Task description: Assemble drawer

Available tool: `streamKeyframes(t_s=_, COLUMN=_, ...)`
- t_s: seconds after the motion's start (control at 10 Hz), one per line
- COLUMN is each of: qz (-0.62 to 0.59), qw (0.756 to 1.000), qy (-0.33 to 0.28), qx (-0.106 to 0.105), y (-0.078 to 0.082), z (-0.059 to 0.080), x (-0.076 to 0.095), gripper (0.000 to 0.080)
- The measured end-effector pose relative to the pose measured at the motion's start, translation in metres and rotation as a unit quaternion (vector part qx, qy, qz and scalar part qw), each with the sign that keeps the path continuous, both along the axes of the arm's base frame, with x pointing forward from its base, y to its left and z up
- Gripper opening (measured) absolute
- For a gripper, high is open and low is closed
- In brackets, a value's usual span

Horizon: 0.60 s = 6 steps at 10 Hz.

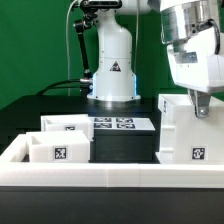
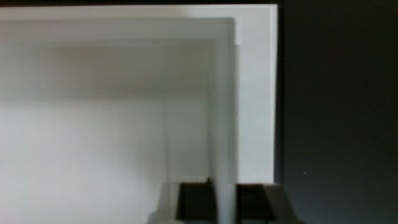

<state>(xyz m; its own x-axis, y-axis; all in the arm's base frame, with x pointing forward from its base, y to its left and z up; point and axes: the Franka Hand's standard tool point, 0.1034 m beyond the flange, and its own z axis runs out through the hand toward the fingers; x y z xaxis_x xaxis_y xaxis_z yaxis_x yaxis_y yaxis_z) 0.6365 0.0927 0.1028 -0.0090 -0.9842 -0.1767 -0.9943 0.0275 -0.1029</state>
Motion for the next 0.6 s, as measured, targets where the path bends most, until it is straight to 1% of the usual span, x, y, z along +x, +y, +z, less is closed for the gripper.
streamKeyframes(t_s=0.2, qz=-0.005, qw=1.000, qy=-0.001, qx=0.004, y=-0.0016, z=0.0001, x=0.0133, gripper=0.0038)
streamKeyframes(t_s=0.5, qz=0.003, qw=1.000, qy=0.009, qx=0.005, y=-0.0011, z=-0.0001, x=0.0140, gripper=0.0038)
streamKeyframes(t_s=0.6, qz=0.005, qw=1.000, qy=0.009, qx=0.005, y=-0.0007, z=-0.0003, x=0.0140, gripper=0.0125)
